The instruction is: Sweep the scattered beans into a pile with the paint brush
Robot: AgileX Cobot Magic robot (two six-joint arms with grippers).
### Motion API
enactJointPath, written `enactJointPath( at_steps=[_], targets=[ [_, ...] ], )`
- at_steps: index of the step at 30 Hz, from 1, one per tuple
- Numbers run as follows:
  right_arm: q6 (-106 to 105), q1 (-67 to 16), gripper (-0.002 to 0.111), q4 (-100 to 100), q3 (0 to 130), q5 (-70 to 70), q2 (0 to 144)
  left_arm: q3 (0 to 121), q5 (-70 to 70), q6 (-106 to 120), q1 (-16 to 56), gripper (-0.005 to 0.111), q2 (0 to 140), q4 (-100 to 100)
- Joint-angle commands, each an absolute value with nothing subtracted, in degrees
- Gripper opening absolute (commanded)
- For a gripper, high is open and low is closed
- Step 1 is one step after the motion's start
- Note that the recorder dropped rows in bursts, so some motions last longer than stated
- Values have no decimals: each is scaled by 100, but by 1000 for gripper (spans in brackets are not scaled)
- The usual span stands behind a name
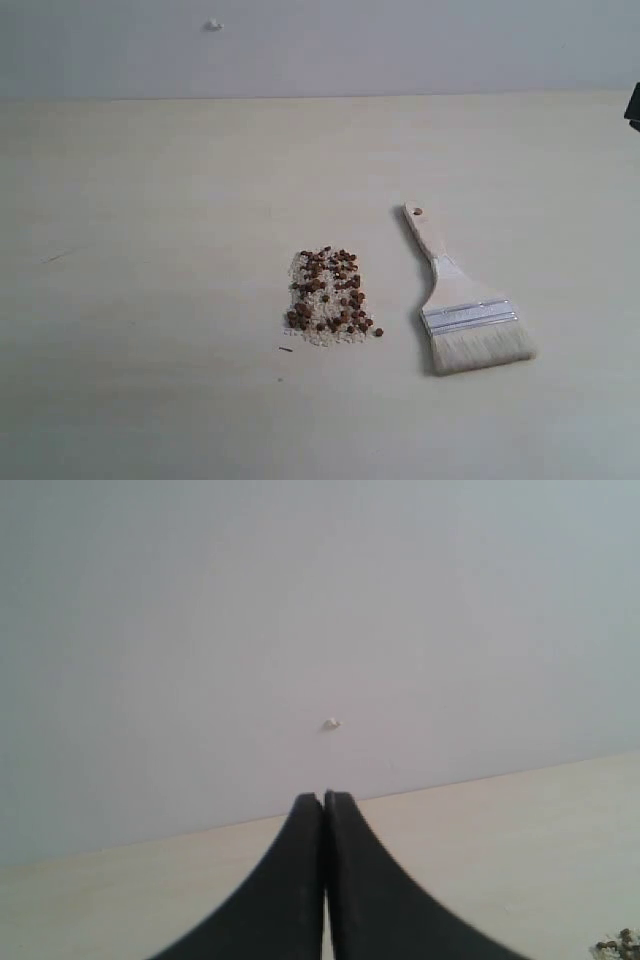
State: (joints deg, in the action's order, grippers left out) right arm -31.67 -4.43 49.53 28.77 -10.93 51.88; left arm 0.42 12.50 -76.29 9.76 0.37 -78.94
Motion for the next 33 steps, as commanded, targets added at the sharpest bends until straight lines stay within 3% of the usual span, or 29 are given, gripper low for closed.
enactJointPath(
  at_steps=[1,7,15,26,33],
  targets=[
    [-3156,-430,0,4929,2839,-1069,5029,52,1249,-7615,968,0,0,-7900],
    [-3581,-430,0,4717,2839,-1028,4884,52,1249,-7615,968,0,0,-7900],
    [-3581,-420,0,4414,2767,-1163,3280,52,1249,-7615,968,0,0,-7900],
    [-3584,-420,0,4760,813,-99,498,52,1249,-7615,968,0,0,-7900],
    [-3584,-420,0,4760,60,0,0,52,1249,-7615,968,0,0,-7900]
  ],
)
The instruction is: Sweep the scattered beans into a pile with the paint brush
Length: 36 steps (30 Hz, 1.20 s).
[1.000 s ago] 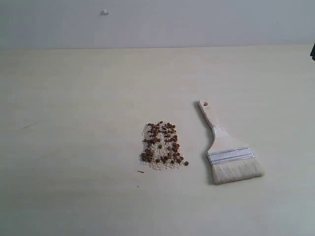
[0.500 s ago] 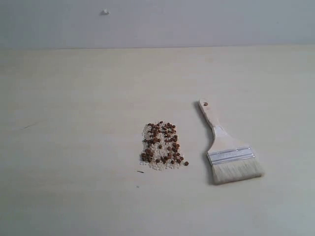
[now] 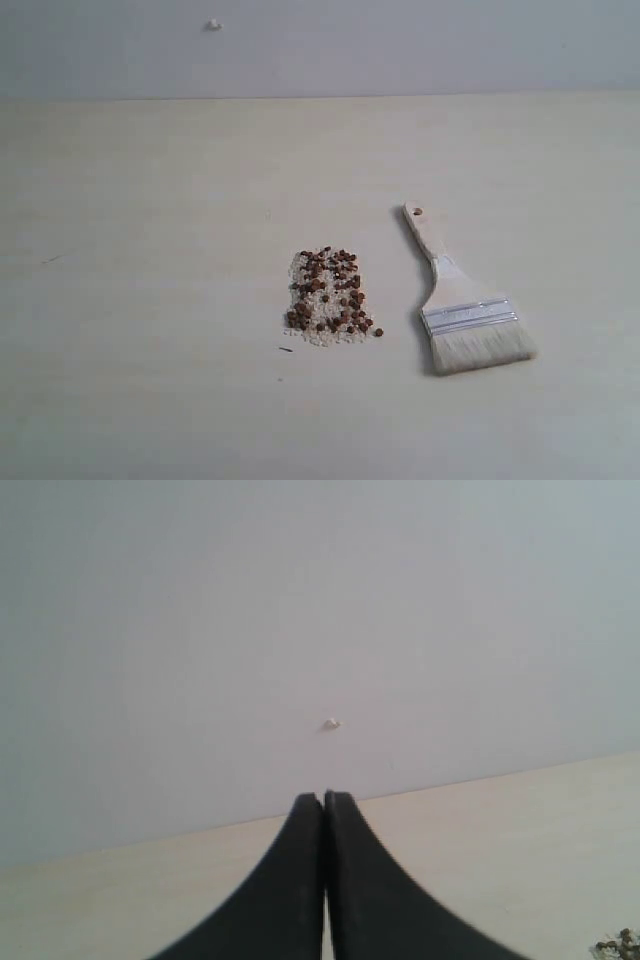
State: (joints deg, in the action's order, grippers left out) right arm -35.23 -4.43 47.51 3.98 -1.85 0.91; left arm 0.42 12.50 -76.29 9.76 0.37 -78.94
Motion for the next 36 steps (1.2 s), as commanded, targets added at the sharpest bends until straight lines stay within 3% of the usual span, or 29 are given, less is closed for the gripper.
enactJointPath(
  at_steps=[1,36],
  targets=[
    [-3584,-420,0,4760,0,72,0,52,1249,-7615,968,0,0,-7900],
    [-3738,-420,0,4814,0,144,0,52,1246,-7615,968,0,0,-7911]
  ],
)
